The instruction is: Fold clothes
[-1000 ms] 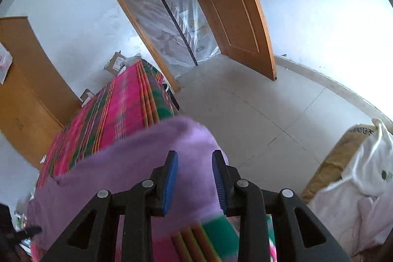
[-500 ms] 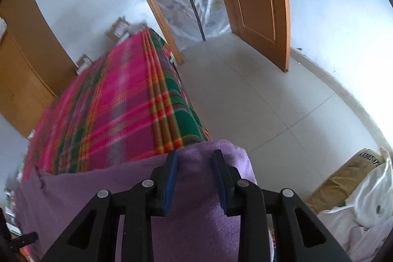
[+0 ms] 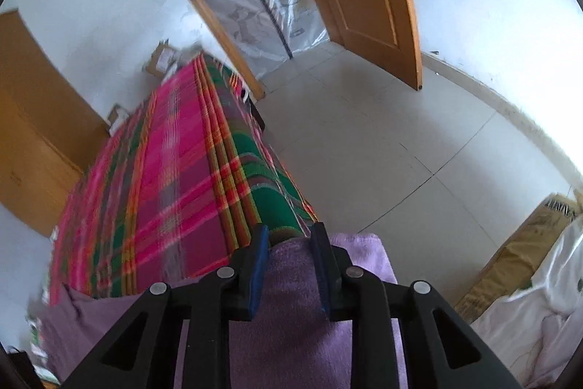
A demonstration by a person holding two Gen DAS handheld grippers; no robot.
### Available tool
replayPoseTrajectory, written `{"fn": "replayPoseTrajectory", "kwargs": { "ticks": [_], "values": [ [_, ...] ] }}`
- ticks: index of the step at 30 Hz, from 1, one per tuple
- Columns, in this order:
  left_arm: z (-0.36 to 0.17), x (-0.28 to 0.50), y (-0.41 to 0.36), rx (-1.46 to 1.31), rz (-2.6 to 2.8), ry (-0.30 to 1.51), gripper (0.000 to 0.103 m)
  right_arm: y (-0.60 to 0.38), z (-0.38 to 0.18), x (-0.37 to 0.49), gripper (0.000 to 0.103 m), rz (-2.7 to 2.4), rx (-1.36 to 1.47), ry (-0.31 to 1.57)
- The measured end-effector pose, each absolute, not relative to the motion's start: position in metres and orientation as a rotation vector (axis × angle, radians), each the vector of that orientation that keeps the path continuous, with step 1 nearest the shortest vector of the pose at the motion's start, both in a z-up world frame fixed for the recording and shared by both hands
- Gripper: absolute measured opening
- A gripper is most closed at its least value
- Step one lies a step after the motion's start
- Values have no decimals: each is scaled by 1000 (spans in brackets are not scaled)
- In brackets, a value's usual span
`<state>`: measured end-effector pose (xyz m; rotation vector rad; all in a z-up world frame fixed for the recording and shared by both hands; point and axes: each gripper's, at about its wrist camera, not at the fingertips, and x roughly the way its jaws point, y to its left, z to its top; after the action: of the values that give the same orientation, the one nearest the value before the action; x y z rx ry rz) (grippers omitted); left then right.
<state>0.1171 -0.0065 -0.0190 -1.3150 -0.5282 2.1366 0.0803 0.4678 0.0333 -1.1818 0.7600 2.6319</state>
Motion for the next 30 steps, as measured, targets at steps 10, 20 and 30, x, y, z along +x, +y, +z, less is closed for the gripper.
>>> {"fn": "replayPoseTrajectory", "kwargs": {
  "ticks": [10, 20, 30],
  "values": [
    [-20, 131, -65, -1274, 2297, -652, 22, 379, 48, 137, 26, 2833, -1143, 341],
    [-28, 153, -128, -1210, 2430, -782, 22, 312, 38, 156, 26, 2865, -1143, 144],
    [-29, 179, -194, -1155, 2578, -891, 22, 235, 55, 164, 26, 3036, -1144, 109]
  ]
}}
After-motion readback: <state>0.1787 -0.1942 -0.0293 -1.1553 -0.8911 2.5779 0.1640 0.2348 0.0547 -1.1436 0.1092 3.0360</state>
